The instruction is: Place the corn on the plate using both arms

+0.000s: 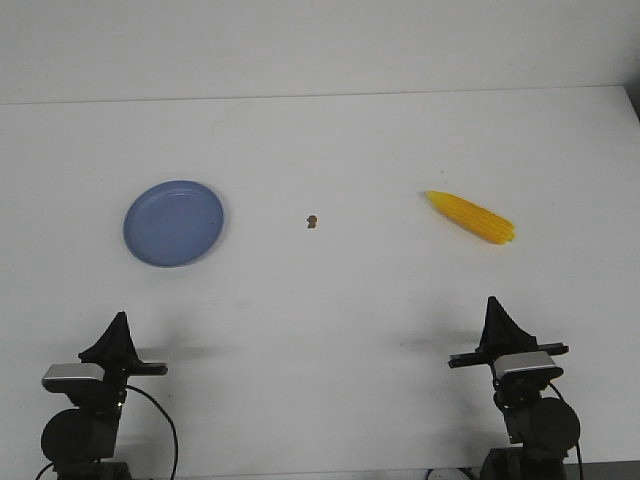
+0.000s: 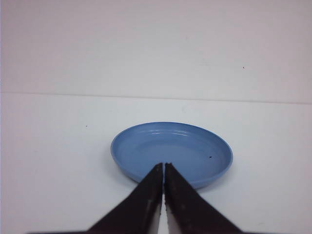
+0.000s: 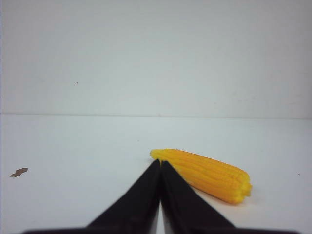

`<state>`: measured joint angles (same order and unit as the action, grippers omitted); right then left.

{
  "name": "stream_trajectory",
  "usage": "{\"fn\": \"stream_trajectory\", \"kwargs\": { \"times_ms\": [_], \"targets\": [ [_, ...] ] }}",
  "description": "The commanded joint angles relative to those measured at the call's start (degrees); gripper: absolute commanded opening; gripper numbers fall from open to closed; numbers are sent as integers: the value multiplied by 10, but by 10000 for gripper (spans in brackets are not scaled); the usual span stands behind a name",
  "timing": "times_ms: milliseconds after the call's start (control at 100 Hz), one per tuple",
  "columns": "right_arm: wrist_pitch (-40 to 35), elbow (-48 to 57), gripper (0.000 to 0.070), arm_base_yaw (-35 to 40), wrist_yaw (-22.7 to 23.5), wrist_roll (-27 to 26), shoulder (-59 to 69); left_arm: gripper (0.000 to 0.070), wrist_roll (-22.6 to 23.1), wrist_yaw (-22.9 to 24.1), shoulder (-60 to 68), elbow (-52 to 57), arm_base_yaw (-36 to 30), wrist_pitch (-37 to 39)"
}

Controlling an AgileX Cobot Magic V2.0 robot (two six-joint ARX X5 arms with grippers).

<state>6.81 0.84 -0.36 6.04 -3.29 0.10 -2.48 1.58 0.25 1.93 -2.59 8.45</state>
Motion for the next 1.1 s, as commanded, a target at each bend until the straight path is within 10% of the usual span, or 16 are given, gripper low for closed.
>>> {"fn": "stream_trajectory", "kwargs": {
  "times_ms": [0, 420, 590, 1090],
  "targets": [
    [6, -1, 3, 1, 0, -6, 0, 6, -1, 1, -1, -11, 1, 7],
    [59, -1, 3, 1, 0, 1, 0, 6, -4, 2, -1, 1, 1, 7],
    [74, 18, 3, 2, 0, -30, 0, 6, -72, 2, 5, 32, 1, 5],
    [-244, 328, 3, 1, -71, -26, 142, 6, -44, 2, 240, 352, 1, -182]
  ]
}}
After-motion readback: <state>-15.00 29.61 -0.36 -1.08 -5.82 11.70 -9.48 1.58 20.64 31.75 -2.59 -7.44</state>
